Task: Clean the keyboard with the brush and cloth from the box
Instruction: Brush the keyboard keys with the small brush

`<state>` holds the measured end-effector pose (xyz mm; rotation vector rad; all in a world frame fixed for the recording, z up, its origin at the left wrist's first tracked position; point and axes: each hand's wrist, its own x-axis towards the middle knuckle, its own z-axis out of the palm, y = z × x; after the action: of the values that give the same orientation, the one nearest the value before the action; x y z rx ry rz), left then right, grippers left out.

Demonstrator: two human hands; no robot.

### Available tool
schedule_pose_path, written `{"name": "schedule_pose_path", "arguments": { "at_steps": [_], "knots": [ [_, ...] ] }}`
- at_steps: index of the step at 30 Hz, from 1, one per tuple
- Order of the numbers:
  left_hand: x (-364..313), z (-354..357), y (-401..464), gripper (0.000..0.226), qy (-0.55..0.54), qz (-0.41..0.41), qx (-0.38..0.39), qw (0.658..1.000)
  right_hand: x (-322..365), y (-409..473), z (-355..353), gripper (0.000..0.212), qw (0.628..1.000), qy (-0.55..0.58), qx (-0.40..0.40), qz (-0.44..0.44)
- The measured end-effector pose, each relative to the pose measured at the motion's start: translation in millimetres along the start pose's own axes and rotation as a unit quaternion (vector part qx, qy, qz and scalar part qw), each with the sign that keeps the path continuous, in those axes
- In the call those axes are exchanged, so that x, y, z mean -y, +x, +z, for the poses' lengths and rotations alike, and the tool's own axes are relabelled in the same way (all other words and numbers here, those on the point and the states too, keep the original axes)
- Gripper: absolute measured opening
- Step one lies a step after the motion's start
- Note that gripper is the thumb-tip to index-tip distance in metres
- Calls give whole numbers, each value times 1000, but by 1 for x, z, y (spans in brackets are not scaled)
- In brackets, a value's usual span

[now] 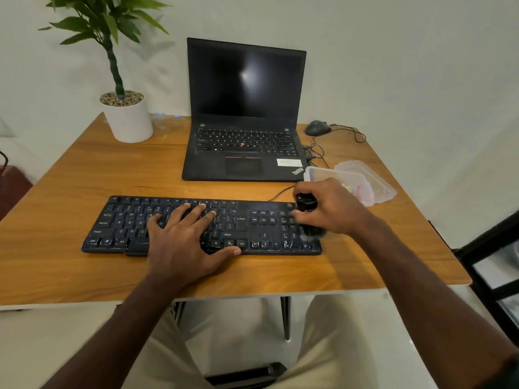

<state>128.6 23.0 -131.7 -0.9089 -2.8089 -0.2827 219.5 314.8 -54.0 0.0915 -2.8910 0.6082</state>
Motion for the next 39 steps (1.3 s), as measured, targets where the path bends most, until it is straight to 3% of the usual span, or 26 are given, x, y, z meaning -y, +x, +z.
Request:
{"name": "schedule_pose_path", "arguments": {
  "at_steps": [3,8,10,12,14,16,20,24,30,33,39],
  "knots": [
    [-1,0,0,110,-5,-2,7,1000,-1,1,-7,22,996,-81,-43,10],
    [9,-10,-13,98,-37,7,-77,996,25,8,13,23,987,61,-145,-19],
    [31,-19,-25,92,-73,-42,-131,988,36,13,22,24,985,93,-144,-27],
    [64,-29,-36,94,-95,-140,-139,976,49,20,31,24,982,120,-142,-36],
    [96,-35,-44,106,-116,-244,-88,959,65,29,39,23,978,148,-140,-40],
    [118,-34,-50,115,-144,-277,-38,949,82,40,50,22,973,181,-136,-43],
    [135,-25,-65,105,-182,-204,-33,961,115,63,72,21,960,240,-133,-49],
    [153,-25,-73,104,-244,-206,-56,946,145,81,89,26,953,278,-107,-48],
    [181,-35,-64,119,-227,-78,61,969,197,103,118,30,929,370,-12,3],
    [193,-29,-56,122,-193,-59,98,974,223,109,131,29,947,313,-28,-69],
    [194,-25,-55,119,-160,-51,81,982,255,112,163,32,960,148,4,-239]
  ]
}}
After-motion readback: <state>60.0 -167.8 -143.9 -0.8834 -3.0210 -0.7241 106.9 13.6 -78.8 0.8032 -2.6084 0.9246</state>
